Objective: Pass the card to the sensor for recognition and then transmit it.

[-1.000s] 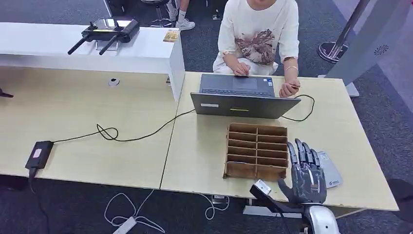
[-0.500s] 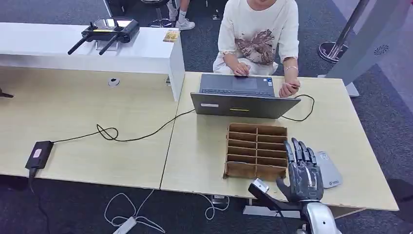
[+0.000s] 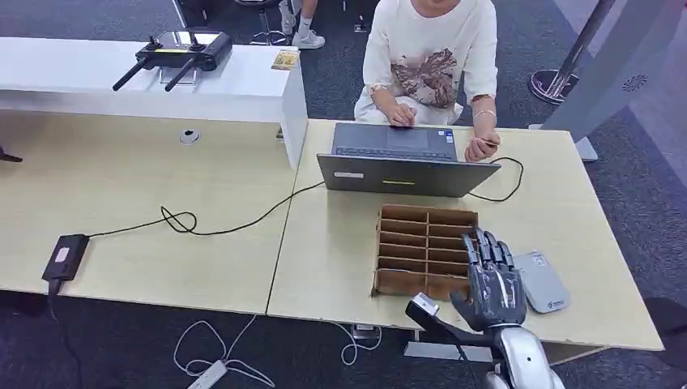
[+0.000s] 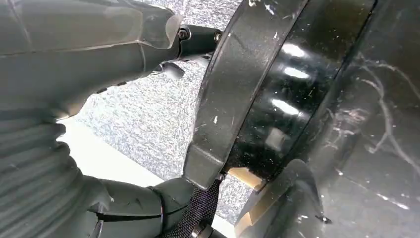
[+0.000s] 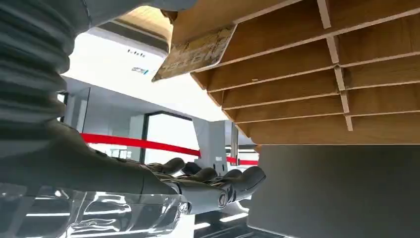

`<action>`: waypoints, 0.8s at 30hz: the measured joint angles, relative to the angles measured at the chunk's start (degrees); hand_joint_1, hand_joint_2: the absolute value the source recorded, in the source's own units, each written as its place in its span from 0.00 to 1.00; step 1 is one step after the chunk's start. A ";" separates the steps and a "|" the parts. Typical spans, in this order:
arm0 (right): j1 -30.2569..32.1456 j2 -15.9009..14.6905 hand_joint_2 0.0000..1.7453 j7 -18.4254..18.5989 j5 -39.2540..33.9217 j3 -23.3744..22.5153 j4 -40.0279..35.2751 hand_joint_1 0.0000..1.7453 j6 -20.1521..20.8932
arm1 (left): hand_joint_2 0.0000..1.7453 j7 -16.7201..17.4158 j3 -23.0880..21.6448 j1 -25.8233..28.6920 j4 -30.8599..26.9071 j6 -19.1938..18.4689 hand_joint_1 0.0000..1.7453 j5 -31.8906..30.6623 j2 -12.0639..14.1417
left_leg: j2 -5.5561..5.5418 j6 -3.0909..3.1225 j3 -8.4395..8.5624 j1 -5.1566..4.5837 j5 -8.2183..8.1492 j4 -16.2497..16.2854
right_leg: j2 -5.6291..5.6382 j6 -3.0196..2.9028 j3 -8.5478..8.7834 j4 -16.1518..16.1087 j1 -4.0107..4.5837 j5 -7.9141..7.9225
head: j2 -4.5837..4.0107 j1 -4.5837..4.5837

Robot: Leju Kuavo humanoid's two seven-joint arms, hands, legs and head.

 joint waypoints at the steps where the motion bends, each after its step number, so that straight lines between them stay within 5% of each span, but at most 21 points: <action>1: 0.02 0.02 1.00 0.00 0.00 0.00 0.02 0.05 0.00 | 1.00 -0.02 -0.04 0.00 0.00 0.00 0.00 0.00 0.02 | 0.00 0.00 0.00 0.00 0.00 0.00 | 0.00 0.00 0.00 0.00 0.00 0.00 | 0.00 0.00; 9: 0.16 0.02 1.00 0.61 0.44 0.00 0.07 0.05 -0.13 | 1.00 -0.22 -0.85 0.01 0.00 0.02 0.00 0.22 0.15 | 0.00 0.00 0.00 0.00 0.00 0.00 | 0.00 0.00 -0.01 0.00 0.00 0.00 | 0.00 0.00; 18: 0.84 0.02 1.00 1.11 1.16 0.00 -0.44 0.16 -0.07 | 1.00 -0.39 -1.77 0.00 0.00 0.04 0.00 0.20 0.22 | 0.00 0.00 -0.01 0.01 0.00 0.00 | 0.00 0.00 -0.02 0.00 0.00 0.00 | 0.00 0.00; 19: 0.84 0.02 1.00 1.18 1.18 0.00 -0.52 0.20 0.00 | 1.00 -0.39 -1.84 -0.01 0.00 0.04 0.00 0.20 0.24 | 0.01 0.00 -0.01 0.01 0.00 0.00 | 0.00 0.00 -0.02 0.00 0.00 0.00 | 0.00 0.00; 22: 0.99 0.02 1.00 1.18 1.31 0.00 -0.65 0.55 0.02 | 1.00 -0.42 -1.86 0.00 0.00 0.04 0.00 0.22 0.24 | 0.01 0.00 -0.01 0.01 0.00 0.00 | 0.00 0.00 -0.01 0.00 0.00 0.00 | 0.00 0.00; 24: 1.02 0.02 1.00 1.20 1.48 0.00 -0.65 0.54 0.26 | 1.00 -0.46 -1.86 0.00 0.00 0.02 0.00 0.22 0.26 | 0.01 0.00 -0.01 0.01 0.00 0.00 | 0.00 0.00 -0.01 0.00 0.00 0.00 | 0.00 0.00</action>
